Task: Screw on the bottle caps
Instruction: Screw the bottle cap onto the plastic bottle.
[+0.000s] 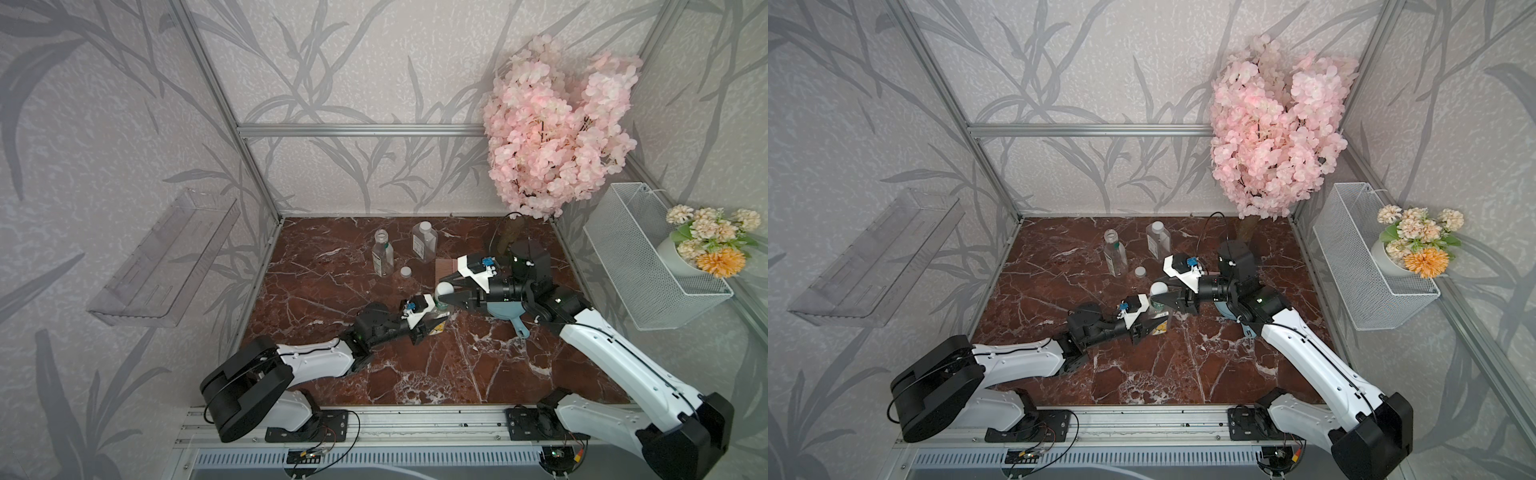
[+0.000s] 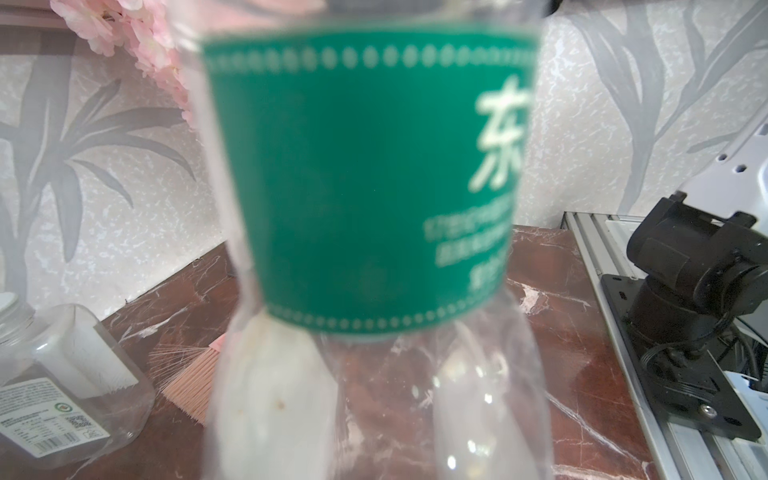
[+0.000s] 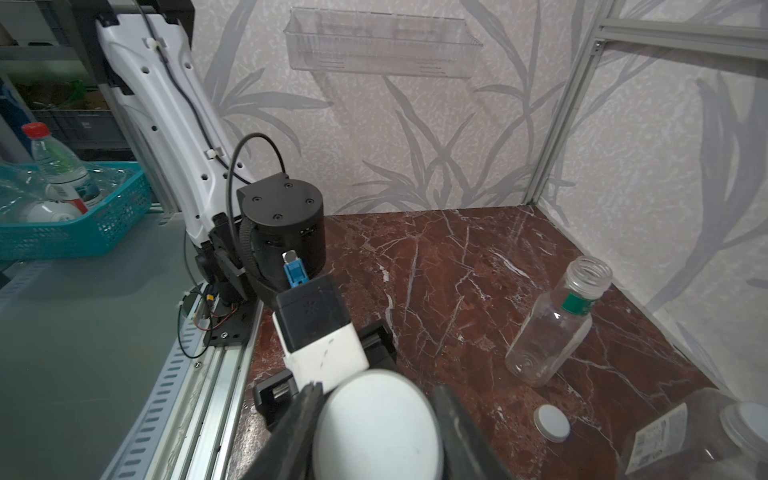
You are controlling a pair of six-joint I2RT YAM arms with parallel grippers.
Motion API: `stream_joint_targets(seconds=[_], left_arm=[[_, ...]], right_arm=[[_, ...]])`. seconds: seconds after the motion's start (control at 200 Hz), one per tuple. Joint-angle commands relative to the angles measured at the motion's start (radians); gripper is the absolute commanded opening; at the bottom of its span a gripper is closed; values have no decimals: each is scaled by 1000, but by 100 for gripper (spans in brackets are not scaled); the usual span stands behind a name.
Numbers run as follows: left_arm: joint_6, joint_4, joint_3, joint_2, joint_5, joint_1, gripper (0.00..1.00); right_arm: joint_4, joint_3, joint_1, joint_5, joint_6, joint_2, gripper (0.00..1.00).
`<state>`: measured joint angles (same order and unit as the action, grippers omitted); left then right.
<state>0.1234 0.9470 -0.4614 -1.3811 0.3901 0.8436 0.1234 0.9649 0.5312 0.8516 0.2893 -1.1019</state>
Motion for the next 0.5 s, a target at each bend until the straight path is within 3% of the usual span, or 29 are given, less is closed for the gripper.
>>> stream_joint_targets(seconds=[0.0,0.495], left_arm=[[38,142,-71,45,-56,8,19],[31,222,-57,28,-304,8,18]], right_arm=[[-111,-103,52,-185,-142,2,37],[-312,-201,440,-1047,-449,-145,28]])
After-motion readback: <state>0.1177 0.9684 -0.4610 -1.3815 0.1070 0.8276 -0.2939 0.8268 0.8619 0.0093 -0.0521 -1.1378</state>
